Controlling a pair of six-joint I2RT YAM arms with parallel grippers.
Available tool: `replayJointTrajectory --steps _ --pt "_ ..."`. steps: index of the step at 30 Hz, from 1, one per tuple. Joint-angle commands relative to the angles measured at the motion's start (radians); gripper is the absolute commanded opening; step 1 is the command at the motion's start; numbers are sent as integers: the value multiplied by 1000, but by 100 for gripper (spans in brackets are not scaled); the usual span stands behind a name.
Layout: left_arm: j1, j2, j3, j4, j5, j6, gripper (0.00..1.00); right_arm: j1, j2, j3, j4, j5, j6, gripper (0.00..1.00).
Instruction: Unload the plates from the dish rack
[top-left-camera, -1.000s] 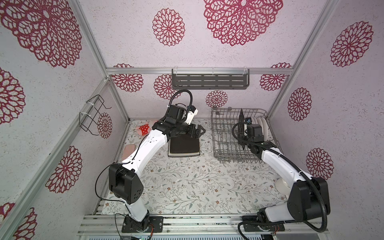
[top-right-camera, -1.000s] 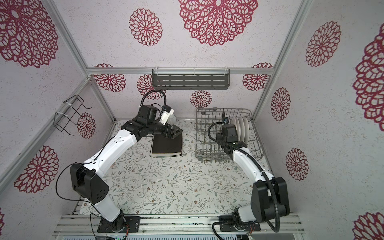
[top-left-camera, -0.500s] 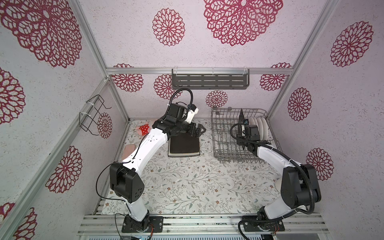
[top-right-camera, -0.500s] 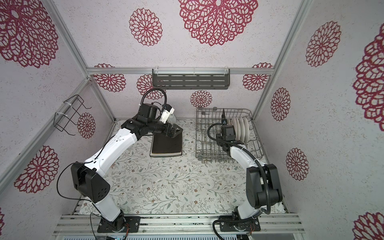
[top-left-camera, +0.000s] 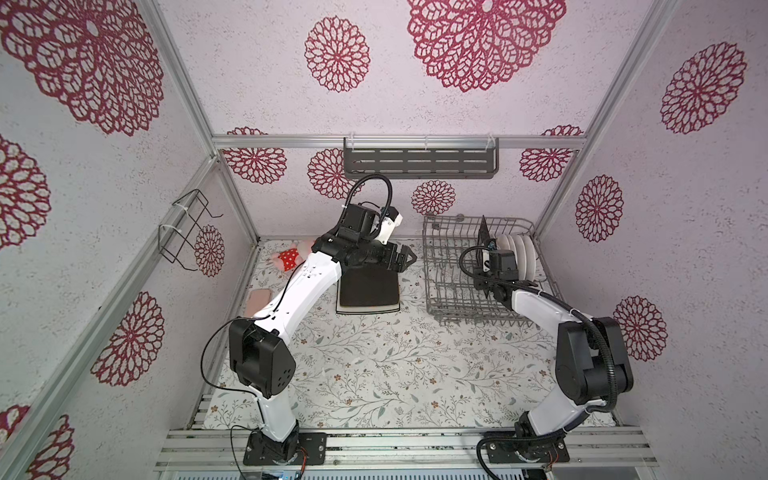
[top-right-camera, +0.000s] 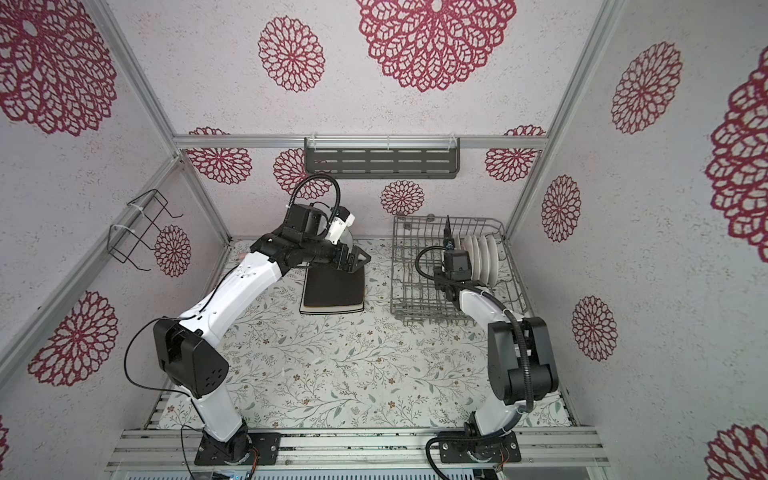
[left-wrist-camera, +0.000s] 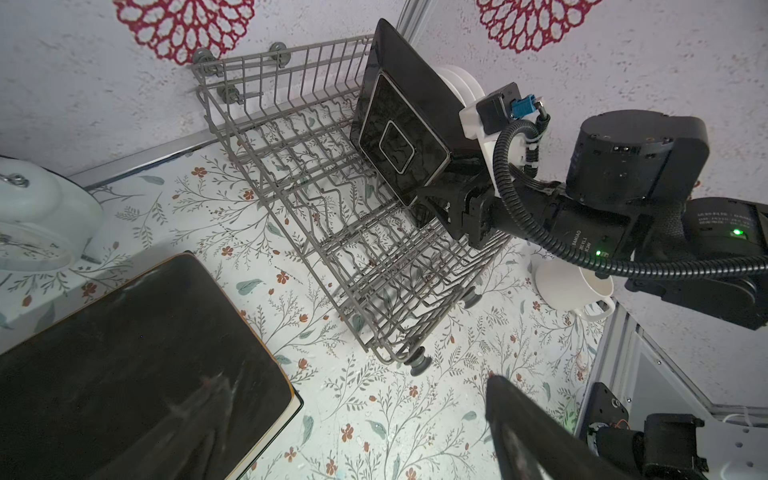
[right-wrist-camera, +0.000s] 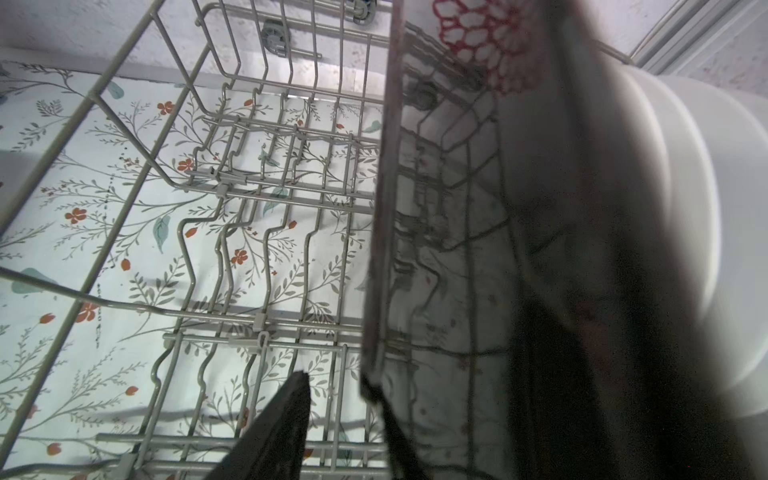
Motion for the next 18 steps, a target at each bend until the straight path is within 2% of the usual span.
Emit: replayJointTrajectory --steps 1,9,18 --pt "-6 16 27 -14 10 10 97 -11 25 27 28 -15 20 53" --pt "-7 25 27 -21 14 17 97 -12 26 33 41 -18 24 46" --pt "-9 33 5 5 55 18 97 -13 19 32 52 -24 8 31"
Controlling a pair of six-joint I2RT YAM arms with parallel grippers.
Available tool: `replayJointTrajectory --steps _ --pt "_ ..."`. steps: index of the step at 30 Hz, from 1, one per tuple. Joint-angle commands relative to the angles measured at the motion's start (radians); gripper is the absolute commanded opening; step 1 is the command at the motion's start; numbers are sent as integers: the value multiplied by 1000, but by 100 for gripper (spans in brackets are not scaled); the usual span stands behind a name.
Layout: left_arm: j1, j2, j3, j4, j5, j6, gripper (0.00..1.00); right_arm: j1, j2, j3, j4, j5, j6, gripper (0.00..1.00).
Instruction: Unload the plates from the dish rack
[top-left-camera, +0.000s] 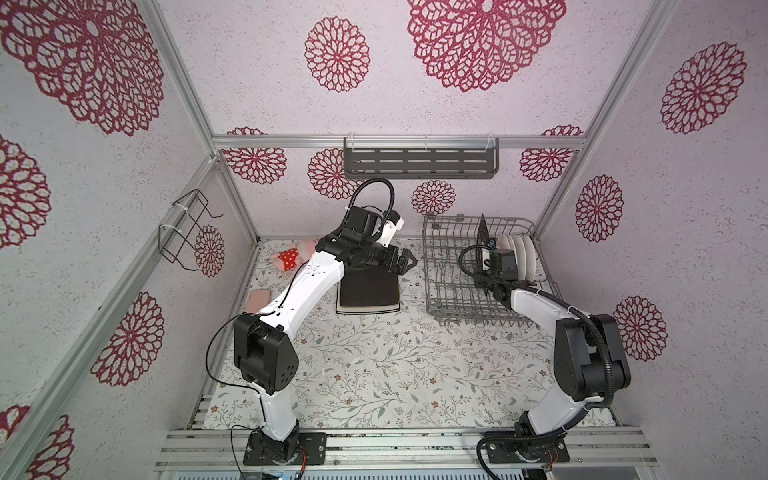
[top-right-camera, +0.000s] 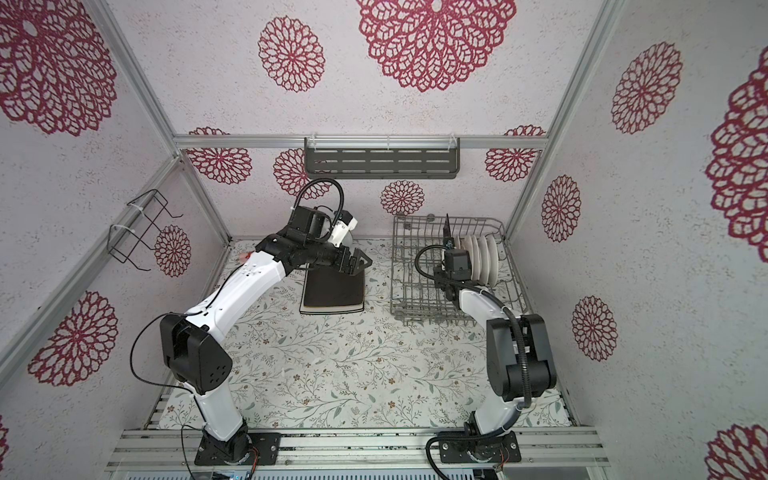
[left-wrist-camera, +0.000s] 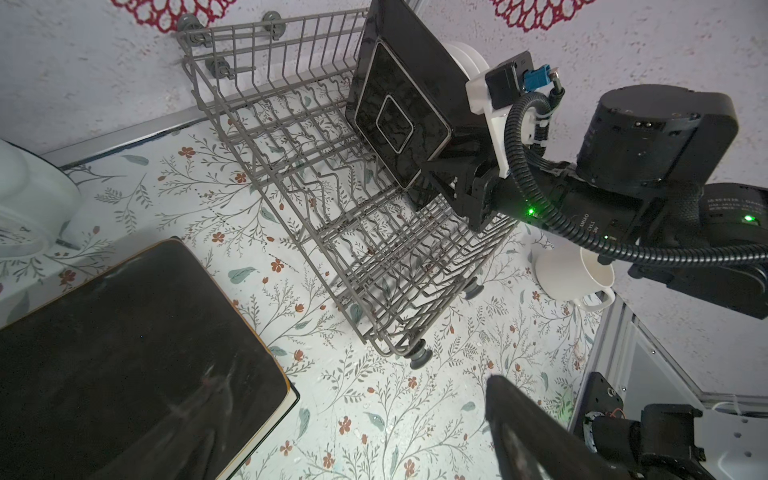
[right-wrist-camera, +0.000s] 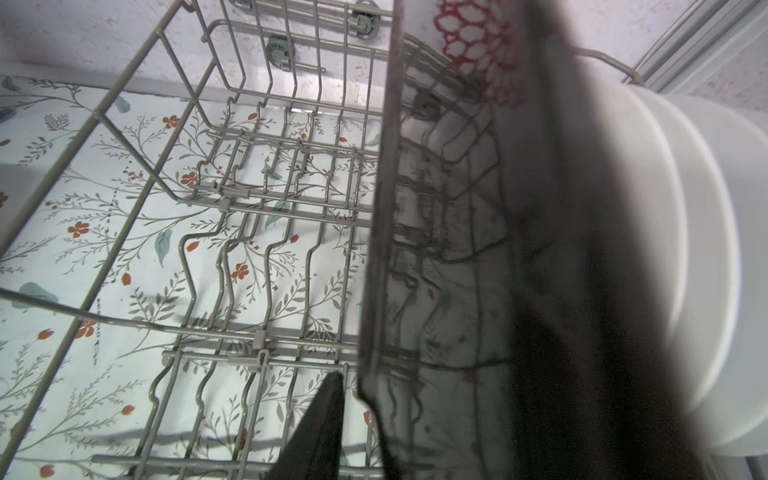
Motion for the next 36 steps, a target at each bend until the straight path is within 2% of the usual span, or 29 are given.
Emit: replayJointTrajectory --steps 1,11,18,36 --pt "-7 7 1 23 34 15 98 -6 -3 23 12 -13 11 30" --pt "-8 13 -5 23 56 26 97 -7 -37 5 29 -47 0 15" --pt "-9 1 -20 15 64 34 97 -5 -88 3 44 -69 -7 7" --pt "-8 -61 -79 37 63 24 97 10 -204 50 1 -150 -118 2"
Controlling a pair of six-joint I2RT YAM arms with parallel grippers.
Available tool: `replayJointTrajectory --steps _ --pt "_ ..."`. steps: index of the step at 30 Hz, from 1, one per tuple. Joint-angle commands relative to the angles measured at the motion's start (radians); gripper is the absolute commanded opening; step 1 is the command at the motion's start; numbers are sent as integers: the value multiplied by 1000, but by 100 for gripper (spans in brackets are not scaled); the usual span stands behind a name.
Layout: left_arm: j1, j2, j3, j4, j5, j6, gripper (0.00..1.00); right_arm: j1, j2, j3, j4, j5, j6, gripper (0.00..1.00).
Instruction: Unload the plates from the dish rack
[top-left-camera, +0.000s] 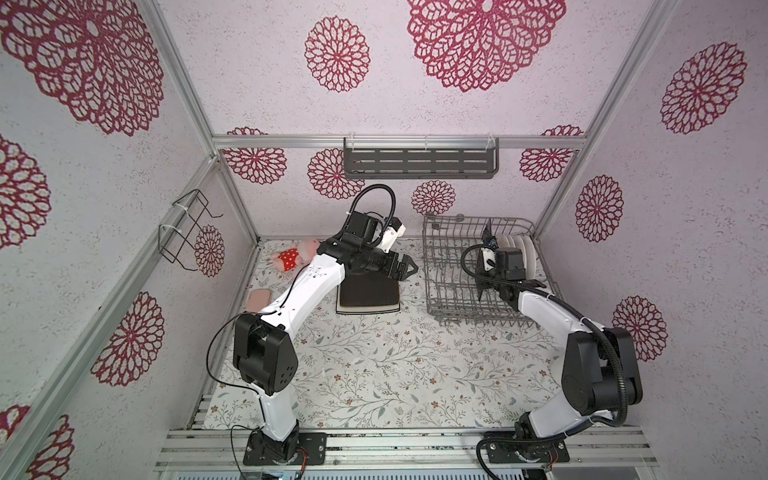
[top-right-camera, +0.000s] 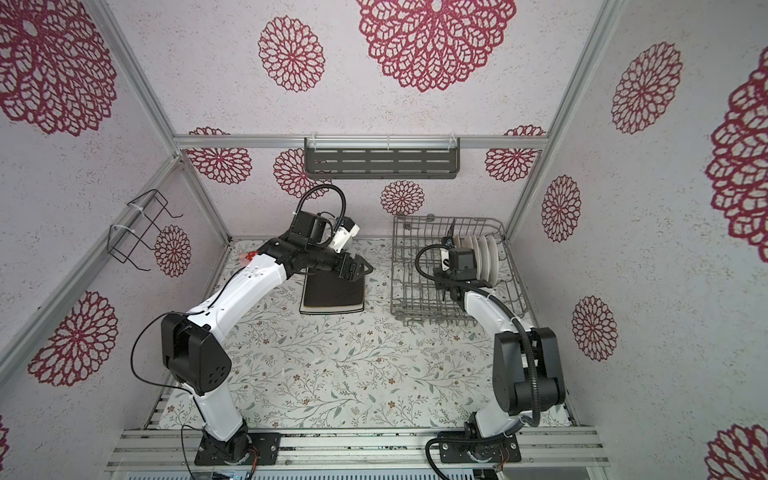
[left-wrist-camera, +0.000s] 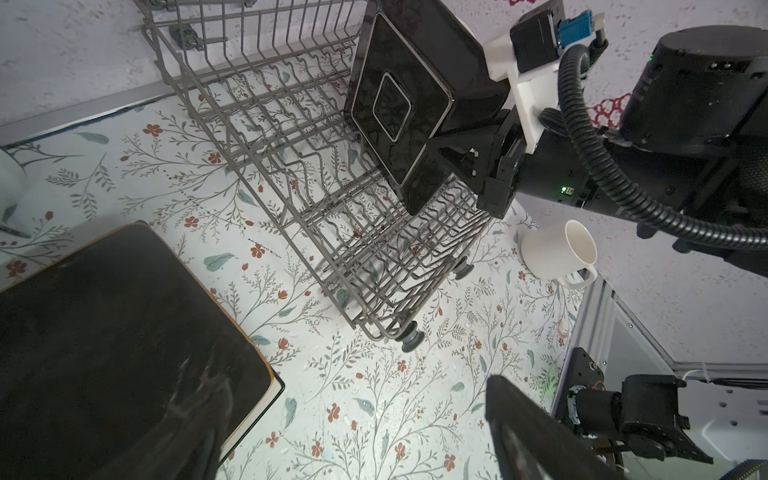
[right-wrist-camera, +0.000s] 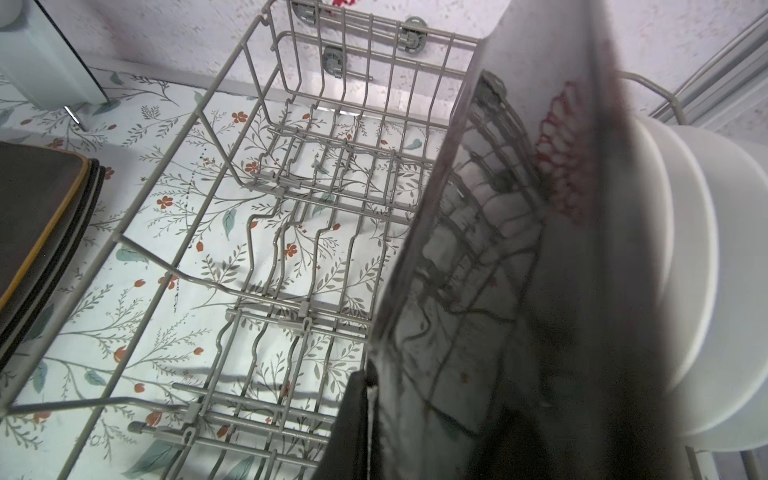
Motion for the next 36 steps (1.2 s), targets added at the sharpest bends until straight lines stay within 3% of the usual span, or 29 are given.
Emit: replayJointTrajectory --steps 1,17,27,36 --pt "-7 -52 -17 24 12 7 97 14 -106 53 106 -33 -53 2" --pt "32 -176 -85 105 -11 -71 97 136 -206 123 52 -22 -220 0" --pt "130 -271 -90 114 34 -173 97 364 -255 135 116 212 -396 0" --pt "148 -298 -157 129 55 -199 97 388 -212 118 87 234 -383 0"
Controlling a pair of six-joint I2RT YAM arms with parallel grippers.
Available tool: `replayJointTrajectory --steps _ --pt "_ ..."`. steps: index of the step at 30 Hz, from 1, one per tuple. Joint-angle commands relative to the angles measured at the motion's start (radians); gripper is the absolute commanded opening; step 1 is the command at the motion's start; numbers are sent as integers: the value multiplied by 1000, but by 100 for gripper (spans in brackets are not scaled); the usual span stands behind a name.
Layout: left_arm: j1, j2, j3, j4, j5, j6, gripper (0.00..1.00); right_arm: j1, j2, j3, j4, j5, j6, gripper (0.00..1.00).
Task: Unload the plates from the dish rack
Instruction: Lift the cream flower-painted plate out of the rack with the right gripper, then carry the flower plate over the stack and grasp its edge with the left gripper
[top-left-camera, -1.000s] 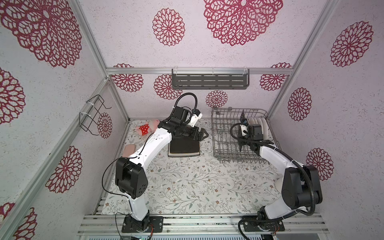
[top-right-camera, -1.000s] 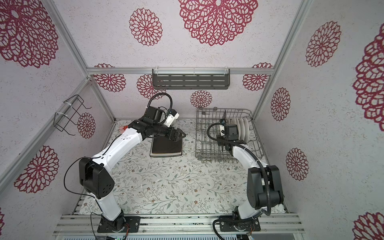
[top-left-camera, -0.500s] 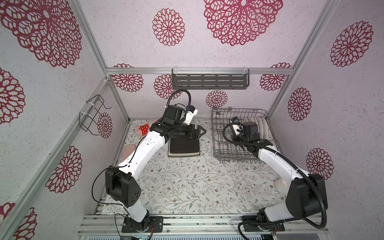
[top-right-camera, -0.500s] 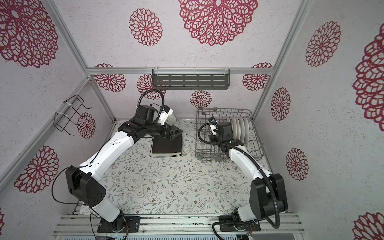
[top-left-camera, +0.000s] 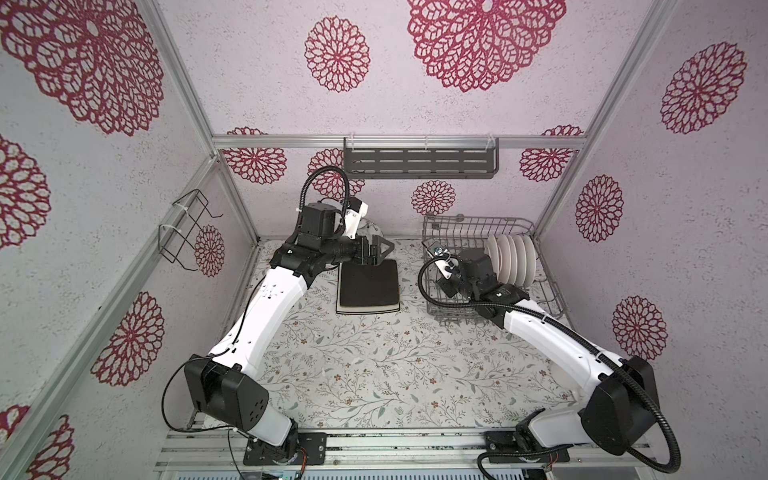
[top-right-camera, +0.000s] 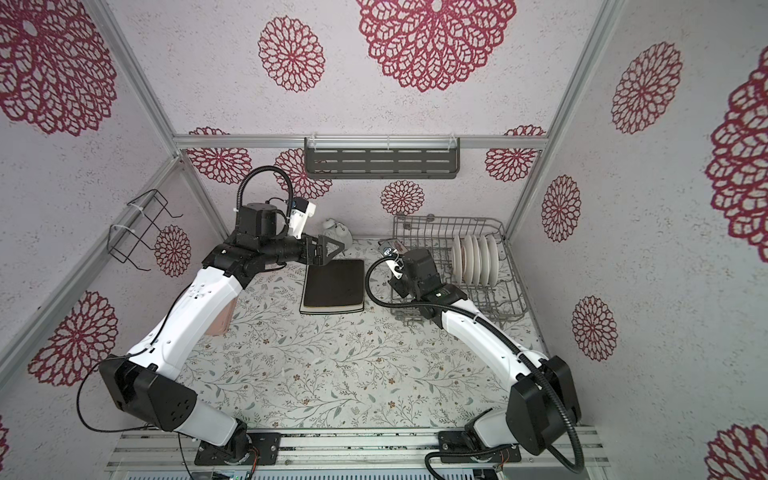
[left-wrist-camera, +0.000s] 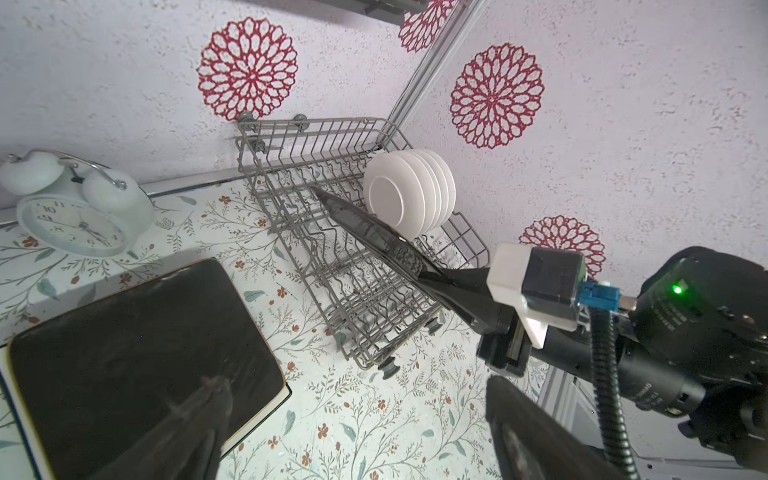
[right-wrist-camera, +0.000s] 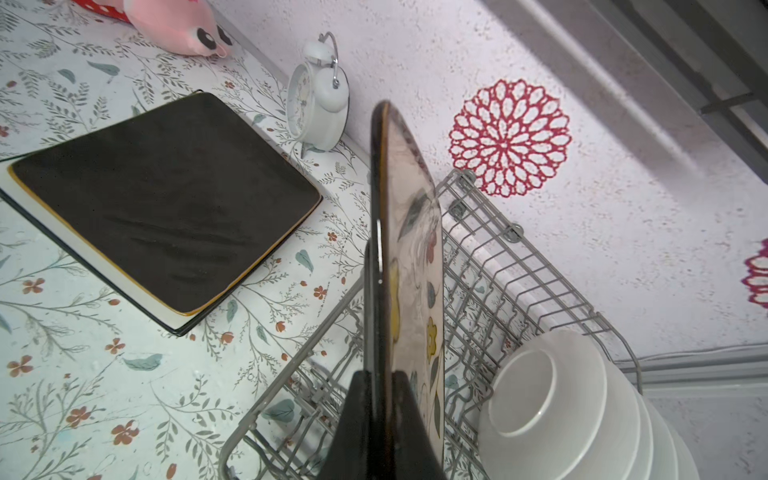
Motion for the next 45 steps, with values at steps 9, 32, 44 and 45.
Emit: replayJointTrajectory --steps 9,32,44,45 --pt "77 -26 -67 160 156 -164 97 94 -104 -18 303 114 -256 0" --pt "140 19 -262 404 364 -377 98 424 -31 -75 653 379 -862 0" --pt "153 34 -260 385 410 -335 94 491 9 -60 735 365 -927 0" --pt "155 33 -260 384 411 -333 93 493 11 -57 735 363 -927 0"
